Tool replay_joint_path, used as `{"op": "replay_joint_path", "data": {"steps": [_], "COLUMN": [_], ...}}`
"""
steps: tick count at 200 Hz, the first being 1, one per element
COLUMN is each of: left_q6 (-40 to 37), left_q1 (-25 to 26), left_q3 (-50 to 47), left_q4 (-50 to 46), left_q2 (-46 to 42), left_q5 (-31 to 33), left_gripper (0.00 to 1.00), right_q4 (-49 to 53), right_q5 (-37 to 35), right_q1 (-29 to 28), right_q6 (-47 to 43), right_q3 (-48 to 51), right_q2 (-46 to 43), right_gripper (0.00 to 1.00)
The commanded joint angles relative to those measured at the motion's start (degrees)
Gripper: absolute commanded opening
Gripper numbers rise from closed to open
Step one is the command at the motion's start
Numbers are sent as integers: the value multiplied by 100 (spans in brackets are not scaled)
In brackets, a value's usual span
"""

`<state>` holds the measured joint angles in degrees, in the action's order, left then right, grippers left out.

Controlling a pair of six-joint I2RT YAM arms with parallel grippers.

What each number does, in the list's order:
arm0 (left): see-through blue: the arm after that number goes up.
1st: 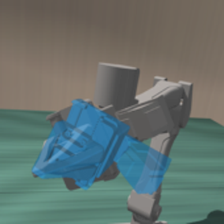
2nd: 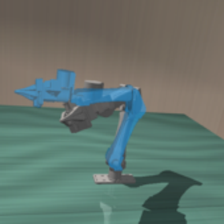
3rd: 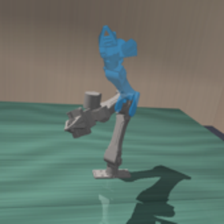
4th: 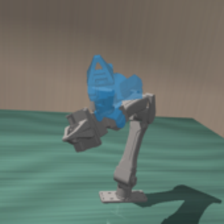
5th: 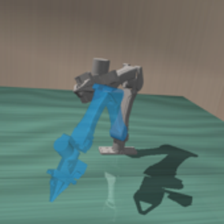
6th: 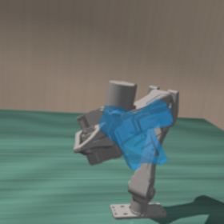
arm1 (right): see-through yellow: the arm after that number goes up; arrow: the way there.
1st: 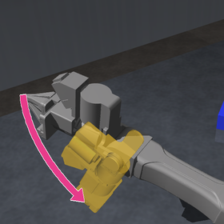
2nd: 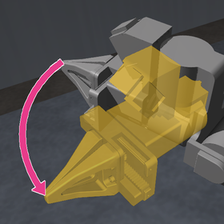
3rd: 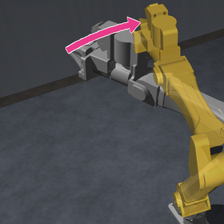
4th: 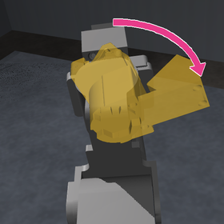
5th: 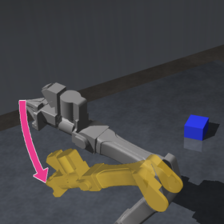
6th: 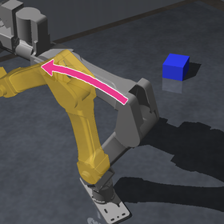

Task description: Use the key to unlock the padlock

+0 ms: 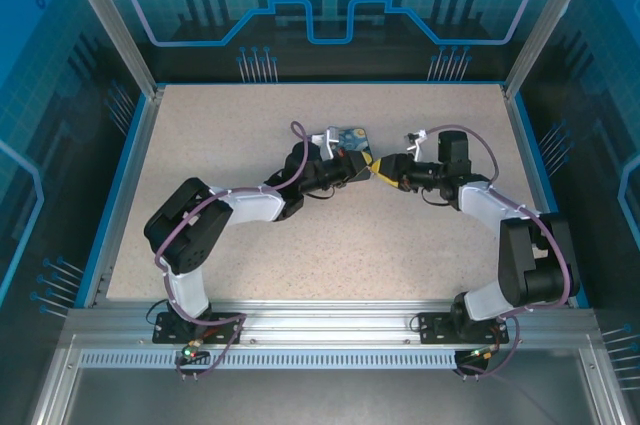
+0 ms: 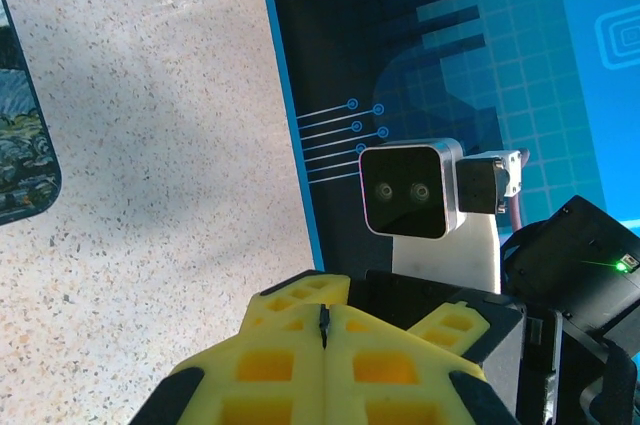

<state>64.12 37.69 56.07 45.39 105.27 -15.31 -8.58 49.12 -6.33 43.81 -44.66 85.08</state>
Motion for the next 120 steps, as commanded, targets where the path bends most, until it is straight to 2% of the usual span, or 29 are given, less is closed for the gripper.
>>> {"op": "replay_joint_path", "data": {"steps": [1, 56, 120], "left_q6": [11, 55, 65], "left_q1": [70, 85, 102], "left_q3": [-44, 4, 29], "left_q4": [271, 334, 325], "left_q2": [55, 124, 146], "left_q5": [-131, -147, -141], "left_gripper": [0, 0, 0], "right_q4": [-199, -390, -375], "right_q5": [123, 191, 285], "right_q1": [77, 36, -56], "right_q6": [148, 318, 313], "right_q3": [-139, -138, -169], "right_q2": [-123, -102, -78], "right_gripper": [47, 43, 25]}}
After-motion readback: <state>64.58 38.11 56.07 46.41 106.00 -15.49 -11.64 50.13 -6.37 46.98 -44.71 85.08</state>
